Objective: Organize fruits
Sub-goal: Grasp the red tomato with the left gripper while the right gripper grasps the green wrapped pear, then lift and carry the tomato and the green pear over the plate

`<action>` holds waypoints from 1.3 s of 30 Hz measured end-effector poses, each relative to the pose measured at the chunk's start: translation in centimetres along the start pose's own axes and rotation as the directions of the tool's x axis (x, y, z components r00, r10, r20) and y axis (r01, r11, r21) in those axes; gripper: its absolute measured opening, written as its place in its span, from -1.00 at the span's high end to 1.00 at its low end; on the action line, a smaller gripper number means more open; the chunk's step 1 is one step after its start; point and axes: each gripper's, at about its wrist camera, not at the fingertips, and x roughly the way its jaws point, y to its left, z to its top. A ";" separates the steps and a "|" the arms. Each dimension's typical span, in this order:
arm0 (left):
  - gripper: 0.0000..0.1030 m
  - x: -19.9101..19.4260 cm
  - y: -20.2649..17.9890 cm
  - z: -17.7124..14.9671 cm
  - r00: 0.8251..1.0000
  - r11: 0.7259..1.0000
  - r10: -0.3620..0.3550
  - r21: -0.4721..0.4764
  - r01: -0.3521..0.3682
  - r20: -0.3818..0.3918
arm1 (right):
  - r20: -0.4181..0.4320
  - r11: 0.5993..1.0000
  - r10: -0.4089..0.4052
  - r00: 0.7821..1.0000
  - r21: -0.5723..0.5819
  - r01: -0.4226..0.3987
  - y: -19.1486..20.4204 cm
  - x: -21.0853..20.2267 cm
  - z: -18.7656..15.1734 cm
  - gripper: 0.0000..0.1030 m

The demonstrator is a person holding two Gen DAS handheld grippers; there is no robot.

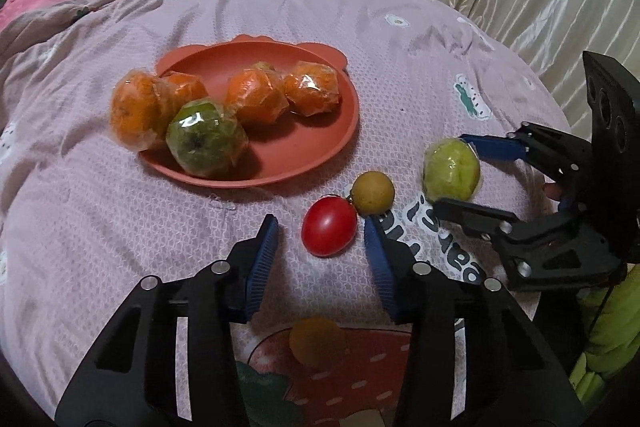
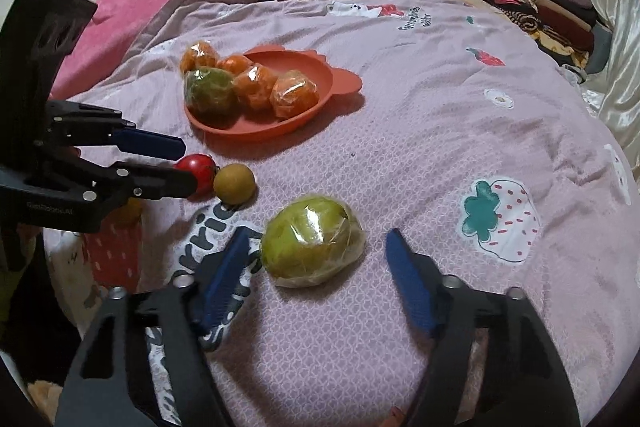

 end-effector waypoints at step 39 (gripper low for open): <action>0.57 -3.9 1.7 2.6 0.991 0.996 -0.036 -0.072 0.045 0.126 | 0.115 0.998 0.055 0.992 0.036 -0.059 -1.5 -2.9 3.6 0.07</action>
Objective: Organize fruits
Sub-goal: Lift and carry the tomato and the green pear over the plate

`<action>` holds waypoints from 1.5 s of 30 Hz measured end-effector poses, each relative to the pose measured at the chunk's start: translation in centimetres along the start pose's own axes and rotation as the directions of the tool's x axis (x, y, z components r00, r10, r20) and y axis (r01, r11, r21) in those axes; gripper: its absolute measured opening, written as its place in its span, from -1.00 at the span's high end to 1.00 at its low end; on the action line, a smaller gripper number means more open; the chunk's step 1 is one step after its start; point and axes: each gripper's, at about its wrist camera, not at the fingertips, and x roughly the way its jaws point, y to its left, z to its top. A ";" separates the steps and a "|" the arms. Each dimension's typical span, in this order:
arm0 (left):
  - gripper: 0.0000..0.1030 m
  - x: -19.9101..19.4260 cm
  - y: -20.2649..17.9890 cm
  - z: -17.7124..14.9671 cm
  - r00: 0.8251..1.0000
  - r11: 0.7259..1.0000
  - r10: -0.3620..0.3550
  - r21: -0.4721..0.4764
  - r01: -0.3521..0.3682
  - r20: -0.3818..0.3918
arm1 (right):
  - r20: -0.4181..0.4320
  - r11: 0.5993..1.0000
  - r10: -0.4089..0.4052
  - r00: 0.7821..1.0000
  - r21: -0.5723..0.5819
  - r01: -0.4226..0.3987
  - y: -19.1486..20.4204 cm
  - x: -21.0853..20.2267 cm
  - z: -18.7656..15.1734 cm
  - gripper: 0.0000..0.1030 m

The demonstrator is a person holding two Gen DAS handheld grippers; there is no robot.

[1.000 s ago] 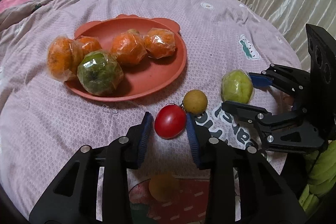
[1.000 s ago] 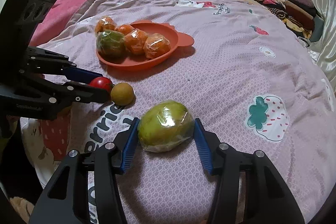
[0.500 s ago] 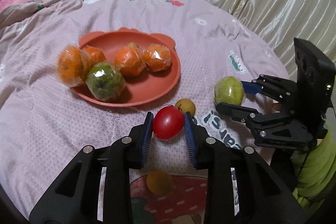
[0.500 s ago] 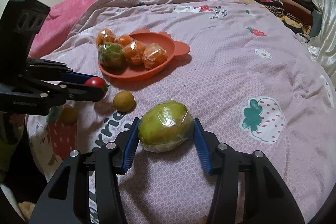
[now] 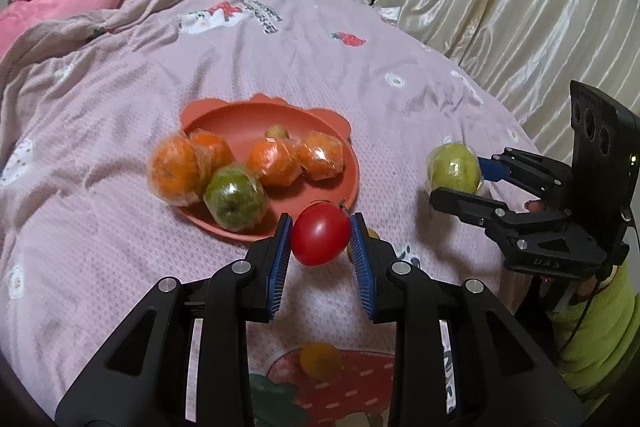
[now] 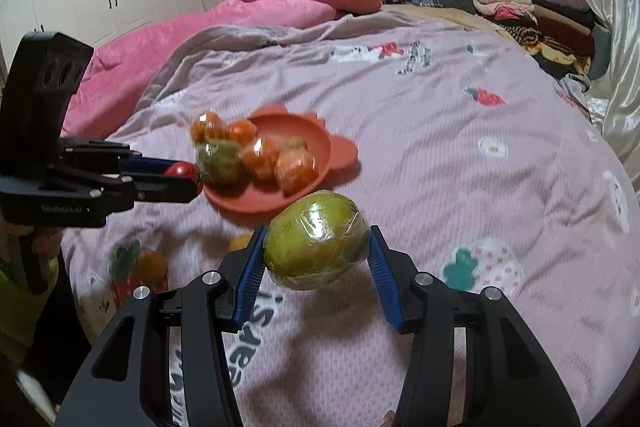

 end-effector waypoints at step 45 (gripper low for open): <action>0.57 4.4 0.1 2.1 0.997 0.998 0.038 0.056 -0.034 -0.072 | -0.125 0.994 0.100 0.987 -0.041 -0.105 0.0 9.7 9.2 0.07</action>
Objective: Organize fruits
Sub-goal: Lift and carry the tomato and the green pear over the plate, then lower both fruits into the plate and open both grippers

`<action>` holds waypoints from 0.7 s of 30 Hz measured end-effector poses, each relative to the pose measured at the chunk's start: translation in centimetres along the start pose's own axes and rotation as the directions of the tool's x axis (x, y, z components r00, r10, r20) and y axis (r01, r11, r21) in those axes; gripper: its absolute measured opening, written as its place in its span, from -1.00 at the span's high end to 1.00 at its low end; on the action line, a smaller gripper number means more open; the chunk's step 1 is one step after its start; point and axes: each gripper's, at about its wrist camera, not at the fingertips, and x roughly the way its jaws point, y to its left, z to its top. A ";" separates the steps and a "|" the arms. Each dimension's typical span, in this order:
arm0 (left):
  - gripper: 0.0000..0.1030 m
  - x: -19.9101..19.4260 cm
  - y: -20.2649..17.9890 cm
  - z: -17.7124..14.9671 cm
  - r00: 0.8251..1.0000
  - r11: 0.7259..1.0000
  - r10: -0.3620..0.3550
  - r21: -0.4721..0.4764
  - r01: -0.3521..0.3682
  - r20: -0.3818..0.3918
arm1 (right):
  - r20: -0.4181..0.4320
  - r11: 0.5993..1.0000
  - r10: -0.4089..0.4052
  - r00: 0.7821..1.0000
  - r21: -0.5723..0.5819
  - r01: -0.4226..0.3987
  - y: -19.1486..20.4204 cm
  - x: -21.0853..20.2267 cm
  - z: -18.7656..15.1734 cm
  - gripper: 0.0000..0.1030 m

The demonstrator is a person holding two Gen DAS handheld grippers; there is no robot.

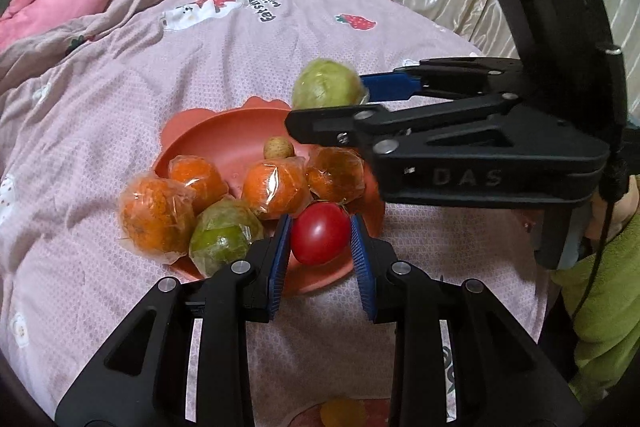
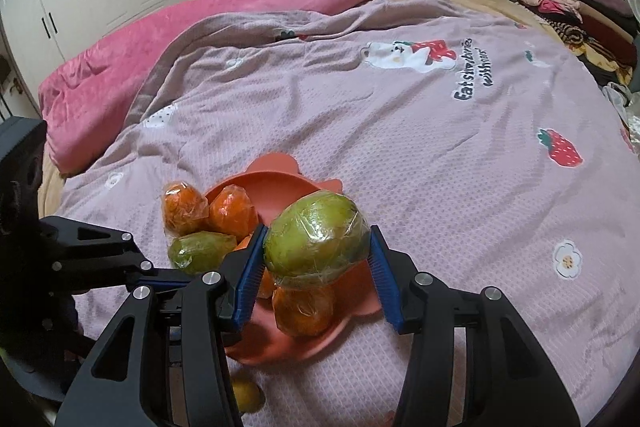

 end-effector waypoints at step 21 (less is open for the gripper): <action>0.36 -0.7 -0.1 0.1 1.000 1.000 -0.010 -0.008 0.011 0.011 | -0.048 1.000 0.015 0.999 -0.008 -0.015 0.8 2.1 0.8 0.02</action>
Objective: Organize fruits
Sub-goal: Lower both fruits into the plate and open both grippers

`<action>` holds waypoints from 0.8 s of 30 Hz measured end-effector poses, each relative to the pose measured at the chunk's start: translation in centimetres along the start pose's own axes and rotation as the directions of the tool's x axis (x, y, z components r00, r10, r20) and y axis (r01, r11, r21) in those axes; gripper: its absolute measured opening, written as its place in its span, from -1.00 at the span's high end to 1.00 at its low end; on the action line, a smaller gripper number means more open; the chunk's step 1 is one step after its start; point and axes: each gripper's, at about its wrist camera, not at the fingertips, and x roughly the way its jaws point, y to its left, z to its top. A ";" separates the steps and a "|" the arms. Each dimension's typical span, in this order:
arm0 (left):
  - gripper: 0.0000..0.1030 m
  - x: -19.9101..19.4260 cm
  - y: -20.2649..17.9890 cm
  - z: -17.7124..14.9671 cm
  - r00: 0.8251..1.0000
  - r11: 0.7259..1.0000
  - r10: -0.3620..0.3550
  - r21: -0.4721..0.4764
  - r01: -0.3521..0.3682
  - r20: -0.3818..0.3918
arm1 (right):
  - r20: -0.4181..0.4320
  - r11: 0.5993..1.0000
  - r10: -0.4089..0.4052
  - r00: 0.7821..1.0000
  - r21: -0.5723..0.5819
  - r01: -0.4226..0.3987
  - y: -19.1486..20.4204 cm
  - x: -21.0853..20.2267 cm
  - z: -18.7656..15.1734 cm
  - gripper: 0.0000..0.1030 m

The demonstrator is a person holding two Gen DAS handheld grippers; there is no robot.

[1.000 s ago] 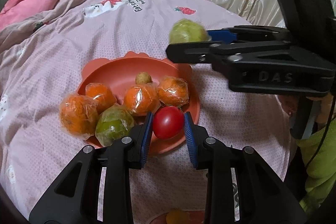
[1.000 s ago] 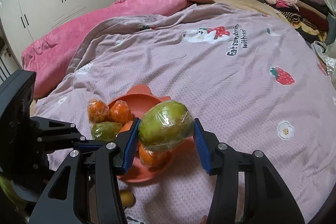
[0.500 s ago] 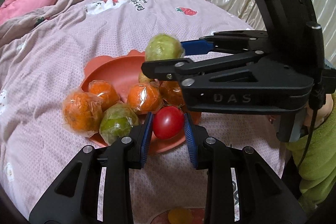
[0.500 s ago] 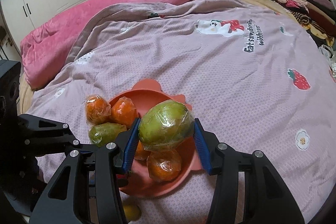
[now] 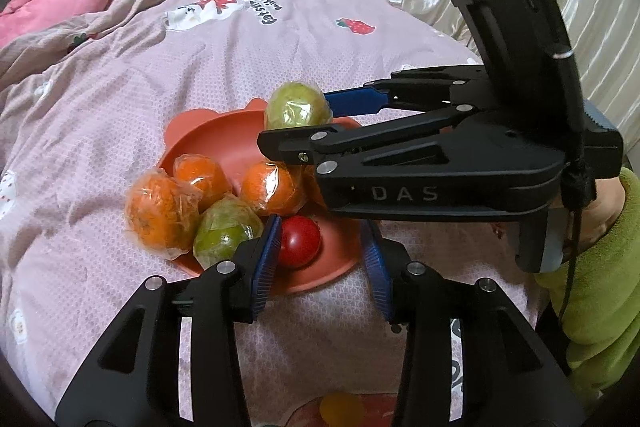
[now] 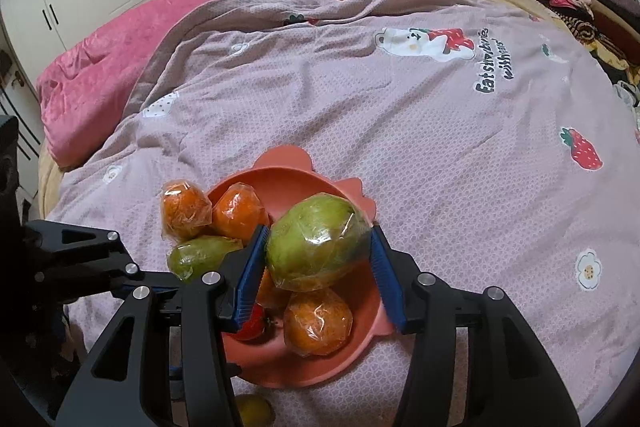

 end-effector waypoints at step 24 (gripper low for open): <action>0.29 -0.8 0.1 0.2 1.000 1.000 0.006 -0.002 -0.006 0.015 | 0.059 0.998 -0.001 0.998 0.055 -0.002 -1.6 -3.0 -0.2 -0.31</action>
